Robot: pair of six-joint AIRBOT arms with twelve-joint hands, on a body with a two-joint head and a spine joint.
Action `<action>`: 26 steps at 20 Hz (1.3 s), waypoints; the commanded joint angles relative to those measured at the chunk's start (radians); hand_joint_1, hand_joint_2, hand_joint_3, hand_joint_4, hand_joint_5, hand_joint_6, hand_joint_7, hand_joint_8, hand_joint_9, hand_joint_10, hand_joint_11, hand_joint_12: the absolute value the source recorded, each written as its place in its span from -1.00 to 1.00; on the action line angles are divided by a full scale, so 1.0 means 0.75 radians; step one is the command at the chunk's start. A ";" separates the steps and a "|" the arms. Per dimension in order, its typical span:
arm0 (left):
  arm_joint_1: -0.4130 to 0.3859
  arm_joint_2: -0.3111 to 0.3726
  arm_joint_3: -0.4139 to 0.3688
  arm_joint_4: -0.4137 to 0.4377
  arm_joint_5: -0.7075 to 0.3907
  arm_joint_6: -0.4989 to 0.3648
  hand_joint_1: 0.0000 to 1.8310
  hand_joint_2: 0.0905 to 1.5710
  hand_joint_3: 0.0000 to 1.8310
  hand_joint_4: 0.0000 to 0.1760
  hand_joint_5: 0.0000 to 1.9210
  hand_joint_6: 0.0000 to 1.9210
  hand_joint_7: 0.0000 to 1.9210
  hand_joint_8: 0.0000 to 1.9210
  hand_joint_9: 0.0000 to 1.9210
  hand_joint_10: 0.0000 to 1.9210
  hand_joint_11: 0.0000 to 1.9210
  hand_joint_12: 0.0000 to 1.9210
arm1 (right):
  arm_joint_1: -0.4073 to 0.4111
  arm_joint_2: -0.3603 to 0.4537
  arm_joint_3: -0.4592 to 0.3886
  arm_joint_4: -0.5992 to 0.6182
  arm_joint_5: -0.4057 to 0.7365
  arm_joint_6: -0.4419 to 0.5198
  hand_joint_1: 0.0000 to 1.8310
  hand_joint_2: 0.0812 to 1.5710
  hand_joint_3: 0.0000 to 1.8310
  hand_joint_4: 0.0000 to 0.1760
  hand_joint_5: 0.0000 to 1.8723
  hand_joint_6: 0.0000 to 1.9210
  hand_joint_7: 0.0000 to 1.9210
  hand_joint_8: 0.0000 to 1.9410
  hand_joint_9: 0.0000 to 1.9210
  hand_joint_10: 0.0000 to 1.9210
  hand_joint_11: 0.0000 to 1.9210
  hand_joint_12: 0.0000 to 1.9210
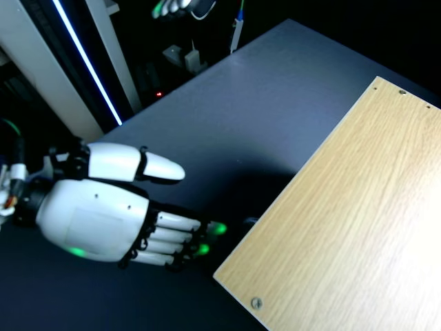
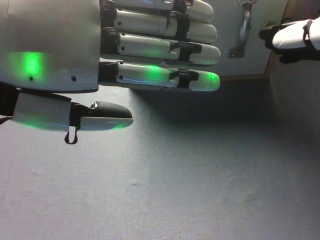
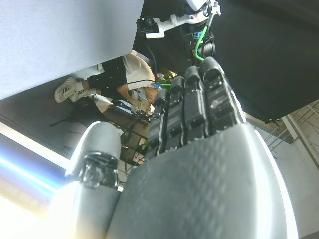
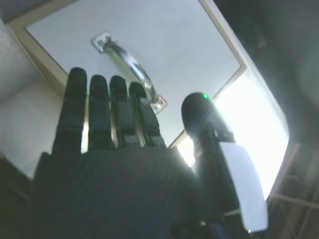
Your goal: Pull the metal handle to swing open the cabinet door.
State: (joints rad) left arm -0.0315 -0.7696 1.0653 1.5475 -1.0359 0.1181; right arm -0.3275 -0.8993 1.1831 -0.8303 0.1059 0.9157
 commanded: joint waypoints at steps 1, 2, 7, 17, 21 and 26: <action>-0.015 0.009 0.000 -0.126 -0.029 0.004 -1.00 1.00 -0.83 -1.00 -0.89 -1.00 -0.89 -1.00 -0.90 -1.00 -1.00 -0.68 | 0.008 0.004 0.011 0.037 0.065 0.010 -1.00 1.00 -0.85 -1.00 -0.92 -1.00 -0.89 -1.00 -0.90 -1.00 -1.00 -0.58; -0.015 0.009 0.000 -0.126 -0.029 0.004 -1.00 1.00 -0.83 -1.00 -0.89 -1.00 -0.89 -1.00 -0.90 -1.00 -1.00 -0.68 | 0.008 -0.001 0.015 0.048 0.056 0.010 -1.00 1.00 -0.85 -1.00 -0.92 -1.00 -0.89 -1.00 -0.90 -1.00 -1.00 -0.58; -0.015 0.009 0.000 -0.126 -0.029 0.004 -1.00 1.00 -0.83 -1.00 -0.90 -1.00 -0.89 -1.00 -0.90 -1.00 -1.00 -0.68 | 0.015 -0.028 0.026 0.136 0.032 0.010 -1.00 1.00 -0.86 -1.00 -0.93 -1.00 -0.90 -1.00 -0.91 -1.00 -1.00 -0.63; -0.015 0.009 0.000 -0.126 -0.029 0.004 -1.00 1.00 -0.83 -1.00 -0.90 -1.00 -0.90 -1.00 -0.91 -1.00 -1.00 -0.70 | 0.076 -0.074 0.057 0.261 -0.022 0.010 -1.00 1.00 -0.86 -1.00 -0.92 -1.00 -0.89 -1.00 -0.91 -1.00 -1.00 -0.60; -0.015 0.009 0.000 -0.126 -0.029 0.004 -1.00 1.00 -0.83 -1.00 -0.90 -1.00 -0.90 -1.00 -0.91 -1.00 -1.00 -0.70 | 0.090 -0.087 0.071 0.291 -0.029 0.010 -1.00 1.00 -0.87 -1.00 -0.92 -1.00 -0.89 -1.00 -0.91 -1.00 -1.00 -0.62; -0.015 0.009 0.000 -0.126 -0.029 0.004 -1.00 1.00 -0.83 -1.00 -0.89 -1.00 -0.89 -1.00 -0.90 -1.00 -1.00 -0.67 | 0.090 -0.096 0.062 0.307 -0.030 0.010 -1.00 1.00 -0.86 -1.00 -0.92 -1.00 -0.90 -1.00 -0.91 -1.00 -1.00 -0.61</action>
State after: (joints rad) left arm -0.0315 -0.7696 1.0653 1.5482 -1.0355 0.1181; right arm -0.2756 -0.9783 1.2297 -0.6136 0.0044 0.9154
